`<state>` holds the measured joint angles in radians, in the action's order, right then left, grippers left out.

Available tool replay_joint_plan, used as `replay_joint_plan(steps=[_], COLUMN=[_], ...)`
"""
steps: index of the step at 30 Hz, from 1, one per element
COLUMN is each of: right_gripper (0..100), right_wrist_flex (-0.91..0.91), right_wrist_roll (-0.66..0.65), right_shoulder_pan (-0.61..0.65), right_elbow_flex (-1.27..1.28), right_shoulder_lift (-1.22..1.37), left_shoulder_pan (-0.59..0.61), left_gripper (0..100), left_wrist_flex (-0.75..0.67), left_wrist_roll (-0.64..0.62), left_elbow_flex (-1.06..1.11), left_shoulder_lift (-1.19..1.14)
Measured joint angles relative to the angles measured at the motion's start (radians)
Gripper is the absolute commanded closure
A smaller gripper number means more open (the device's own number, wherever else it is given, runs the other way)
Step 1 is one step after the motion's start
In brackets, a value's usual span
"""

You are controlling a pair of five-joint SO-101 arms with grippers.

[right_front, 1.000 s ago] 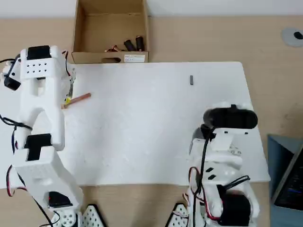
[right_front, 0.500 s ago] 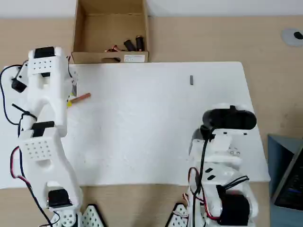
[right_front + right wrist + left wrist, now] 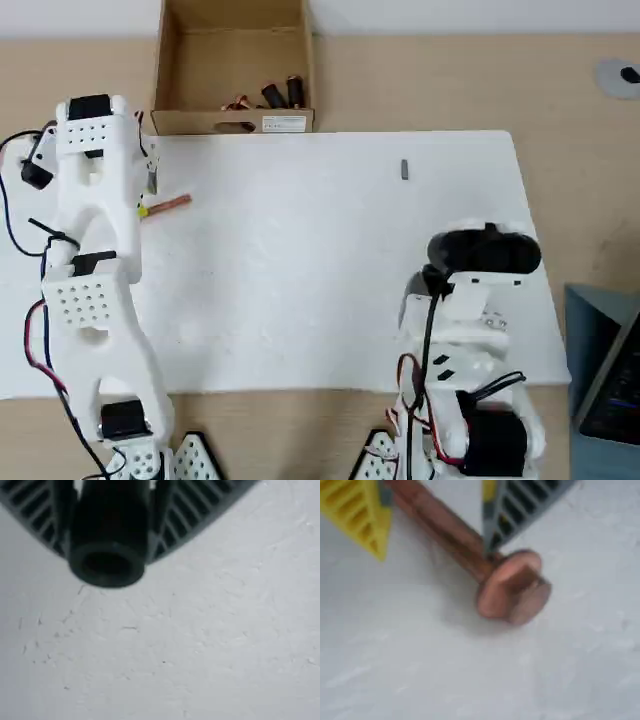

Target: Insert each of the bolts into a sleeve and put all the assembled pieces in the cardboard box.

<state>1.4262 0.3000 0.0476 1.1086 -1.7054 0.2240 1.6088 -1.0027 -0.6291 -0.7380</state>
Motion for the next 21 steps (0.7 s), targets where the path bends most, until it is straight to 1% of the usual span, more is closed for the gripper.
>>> replay_joint_plan(steps=[7,14,21], right_gripper=[98.9,98.9,98.9], right_wrist_flex=[0.0,0.0,0.0], right_wrist_roll=[0.0,0.0,0.0], right_shoulder_pan=[0.0,0.0,0.0], right_elbow_flex=[0.0,0.0,0.0], right_shoulder_lift=[0.0,0.0,0.0], left_shoulder_pan=[0.003,0.003,0.003], left_gripper=[86,86,86], left_wrist_flex=[0.021,0.025,0.094], left_wrist_roll=[0.0,0.0,0.0], left_elbow_flex=[-0.018,-0.181,-0.212], left_shoulder_lift=[-0.02,-0.021,-0.021])
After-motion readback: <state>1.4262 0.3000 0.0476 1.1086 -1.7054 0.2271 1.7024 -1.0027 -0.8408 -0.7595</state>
